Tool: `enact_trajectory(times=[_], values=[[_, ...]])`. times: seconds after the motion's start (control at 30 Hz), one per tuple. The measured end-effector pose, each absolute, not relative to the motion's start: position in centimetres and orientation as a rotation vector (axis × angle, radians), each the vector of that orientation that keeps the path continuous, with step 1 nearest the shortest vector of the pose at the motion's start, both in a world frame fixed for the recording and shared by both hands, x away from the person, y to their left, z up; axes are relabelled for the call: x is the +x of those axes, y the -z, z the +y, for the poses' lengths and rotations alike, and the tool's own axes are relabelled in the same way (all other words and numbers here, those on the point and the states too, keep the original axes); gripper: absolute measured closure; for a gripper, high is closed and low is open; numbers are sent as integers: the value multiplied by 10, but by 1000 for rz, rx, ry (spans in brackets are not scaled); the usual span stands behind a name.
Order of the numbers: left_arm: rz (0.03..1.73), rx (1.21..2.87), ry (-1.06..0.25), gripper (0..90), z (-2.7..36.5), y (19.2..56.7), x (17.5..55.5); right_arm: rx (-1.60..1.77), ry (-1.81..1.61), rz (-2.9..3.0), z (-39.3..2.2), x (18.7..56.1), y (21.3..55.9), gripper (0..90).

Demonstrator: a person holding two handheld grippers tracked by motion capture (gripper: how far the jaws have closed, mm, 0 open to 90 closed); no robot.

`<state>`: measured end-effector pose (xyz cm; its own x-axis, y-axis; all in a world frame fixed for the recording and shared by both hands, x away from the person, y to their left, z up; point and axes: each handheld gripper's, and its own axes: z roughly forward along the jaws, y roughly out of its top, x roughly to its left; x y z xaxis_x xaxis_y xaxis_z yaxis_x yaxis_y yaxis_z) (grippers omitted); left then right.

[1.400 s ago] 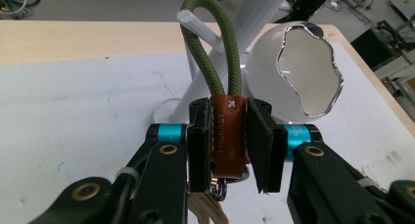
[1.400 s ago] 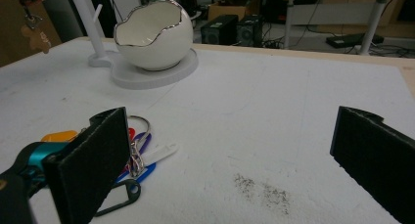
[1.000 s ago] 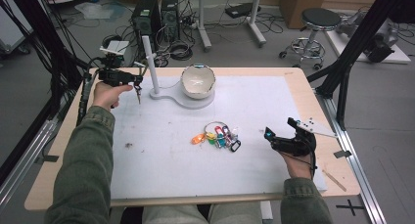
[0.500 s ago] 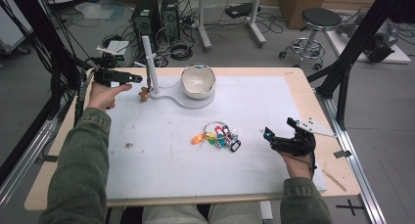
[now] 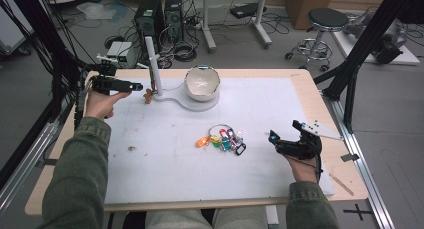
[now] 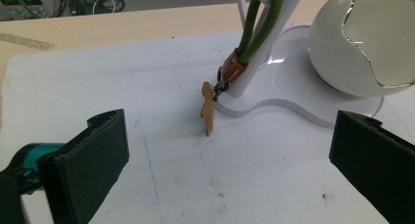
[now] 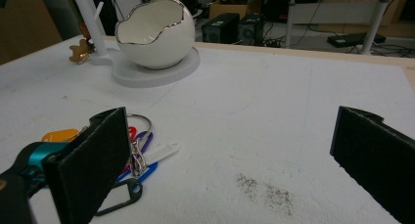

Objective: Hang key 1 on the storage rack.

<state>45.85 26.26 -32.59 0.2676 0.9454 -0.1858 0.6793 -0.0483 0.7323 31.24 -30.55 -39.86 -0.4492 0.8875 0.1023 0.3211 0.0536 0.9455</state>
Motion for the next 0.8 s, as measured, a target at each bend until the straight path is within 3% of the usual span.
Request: enact_trajectory(times=[0.8], values=[[1330, 1788, -514, 16, 267, 333, 404, 1202, -1404, 1823, -304, 313, 399, 7]])
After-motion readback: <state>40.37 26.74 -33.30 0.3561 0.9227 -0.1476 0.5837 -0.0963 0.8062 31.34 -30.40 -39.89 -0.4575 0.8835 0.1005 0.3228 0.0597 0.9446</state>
